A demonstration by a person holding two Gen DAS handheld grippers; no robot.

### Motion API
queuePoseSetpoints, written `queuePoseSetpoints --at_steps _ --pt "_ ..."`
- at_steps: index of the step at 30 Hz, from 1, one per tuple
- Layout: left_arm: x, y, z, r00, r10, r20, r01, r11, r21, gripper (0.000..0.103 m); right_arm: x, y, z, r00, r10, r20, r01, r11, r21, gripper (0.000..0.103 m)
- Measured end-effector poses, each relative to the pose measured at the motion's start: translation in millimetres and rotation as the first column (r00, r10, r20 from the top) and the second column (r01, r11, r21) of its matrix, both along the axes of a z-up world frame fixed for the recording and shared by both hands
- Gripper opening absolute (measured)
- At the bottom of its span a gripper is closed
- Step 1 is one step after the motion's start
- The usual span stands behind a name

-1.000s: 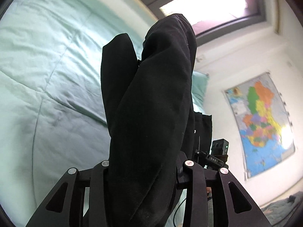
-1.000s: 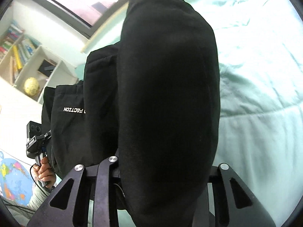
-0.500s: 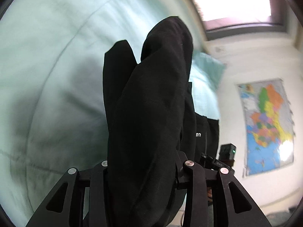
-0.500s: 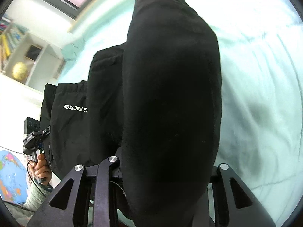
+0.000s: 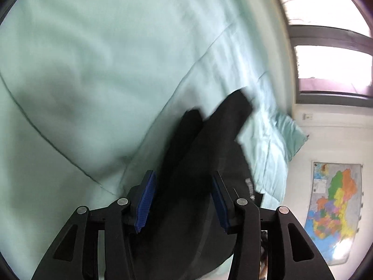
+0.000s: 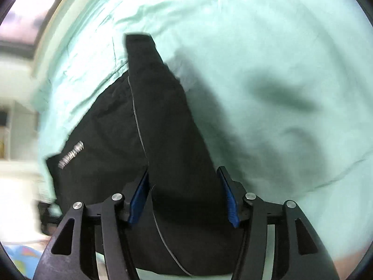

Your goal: Fold large clothes

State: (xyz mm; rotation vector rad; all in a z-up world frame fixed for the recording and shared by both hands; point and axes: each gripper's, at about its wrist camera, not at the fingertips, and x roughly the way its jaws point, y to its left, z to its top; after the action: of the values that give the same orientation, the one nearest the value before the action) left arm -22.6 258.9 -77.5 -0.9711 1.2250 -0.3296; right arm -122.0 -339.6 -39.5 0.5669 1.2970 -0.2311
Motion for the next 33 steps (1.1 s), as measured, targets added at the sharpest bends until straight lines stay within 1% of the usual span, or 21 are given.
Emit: queuePoseSetpoints --at_steps 1,2,3,4,6,8,9,10,11,13,16,19,20,22,23,24,25,27,29,31,33 --pt "-1.1 0.8 18.5 1.0 -0.003 0.03 0.002 1.0 0.024 0.049 1.4 13.9 17.2 0.999 0.036 -0.005 -0.037 0.994 -0.104 0.063" --pt "-2.2 -1.9 33.8 0.998 -0.022 0.06 0.018 0.998 0.059 0.049 1.1 29.4 31.3 0.997 0.072 0.015 -0.069 0.986 -0.151 0.063" --pt "-2.7 -9.8 52.4 0.993 -0.066 0.094 0.057 0.994 0.099 0.049 5.9 47.2 43.7 0.993 0.11 0.044 -0.102 0.982 -0.161 0.063" --pt "-2.2 -16.0 59.2 0.988 -0.102 0.114 0.089 0.989 0.117 0.05 9.6 61.2 50.4 0.988 0.141 0.069 -0.13 0.98 -0.151 0.063" --pt "1.2 -50.0 75.6 0.964 -0.219 0.149 0.195 0.968 0.161 0.052 23.3 98.7 53.2 0.972 0.209 0.108 -0.197 0.974 -0.112 0.063" --pt "4.8 -83.9 69.7 0.94 -0.314 0.131 0.283 0.935 0.213 0.054 38.1 141.3 38.6 0.953 0.289 0.086 -0.279 0.954 -0.11 0.064" --pt "5.2 -110.1 60.3 0.923 -0.374 0.09 0.337 0.9 0.277 0.054 33.0 121.0 31.4 0.947 0.316 0.051 -0.307 0.941 -0.142 0.064" --pt "3.7 -127.0 51.3 0.913 -0.403 0.056 0.367 0.876 0.314 0.054 42.6 133.9 17.1 0.942 0.336 -0.012 -0.331 0.922 -0.198 0.064" --pt "3.5 -144.0 36.0 0.899 -0.437 0.008 0.408 0.846 0.342 0.054 48.7 150.0 -1.0 0.935 0.348 -0.072 -0.355 0.908 -0.222 0.064" --pt "5.5 -161.9 11.9 0.885 -0.464 -0.033 0.443 0.821 0.359 0.053 50.1 168.0 -33.3 0.92 0.363 -0.148 -0.387 0.899 -0.205 0.065" --pt "5.3 -163.8 -10.1 0.908 -0.417 -0.043 0.406 0.849 0.338 0.053 56.2 178.8 -53.4 0.916 0.374 -0.146 -0.4 0.883 -0.246 0.067" --pt "10.0 -161.0 -10.6 0.918 -0.391 -0.061 0.389 0.864 0.319 0.053 62.2 177.5 -54.6 0.923 0.356 -0.143 -0.381 0.899 -0.218 0.068" --pt "9.4 -163.6 -5.5 0.923 -0.381 -0.059 0.379 0.864 0.332 0.053 65.6 174.5 -54.5 0.926 0.353 -0.137 -0.375 0.904 -0.206 0.068" --pt "2.9 -176.4 13.4 0.915 -0.403 -0.008 0.373 0.837 0.4 0.052 59.3 158.5 -52.4 0.931 0.347 -0.116 -0.363 0.914 -0.18 0.068" --pt "-0.1 -183.4 27.5 0.901 -0.432 0.03 0.376 0.815 0.441 0.052 58.5 154.0 -51.4 0.933 0.341 -0.112 -0.356 0.92 -0.162 0.068" --pt "-3.6 -190.9 43.0 0.884 -0.463 0.062 0.382 0.793 0.474 0.052 54.0 131.7 -48.2 0.935 0.336 -0.109 -0.35 0.925 -0.146 0.068" --pt "-6.2 -196.6 54.1 0.871 -0.485 0.079 0.388 0.778 0.494 0.052 46.4 111.6 -44.1 0.937 0.332 -0.105 -0.345 0.929 -0.138 0.068" --pt "-7.7 -212.5 82.4 0.848 -0.519 0.111 0.385 0.745 0.544 0.052 34.8 94.2 -30.8 0.942 0.326 -0.074 -0.333 0.934 -0.13 0.068" --pt "-9.8 -221.0 109.4 0.837 -0.525 0.156 0.361 0.744 0.563 0.052 31.5 87.7 -18.6 0.94 0.337 -0.053 -0.341 0.927 -0.157 0.068" --pt "-13.8 -227.6 139.3 0.818 -0.53 0.223 0.326 0.747 0.579 0.052 32.7 76.0 0.1 0.941 0.337 -0.042 -0.338 0.917 -0.213 0.068" --pt "-20.7 -233.0 169.0 0.773 -0.558 0.303 0.314 0.751 0.581 0.052 37.2 77.8 29.5 0.942 0.336 0.003 -0.325 0.914 -0.244 0.068"
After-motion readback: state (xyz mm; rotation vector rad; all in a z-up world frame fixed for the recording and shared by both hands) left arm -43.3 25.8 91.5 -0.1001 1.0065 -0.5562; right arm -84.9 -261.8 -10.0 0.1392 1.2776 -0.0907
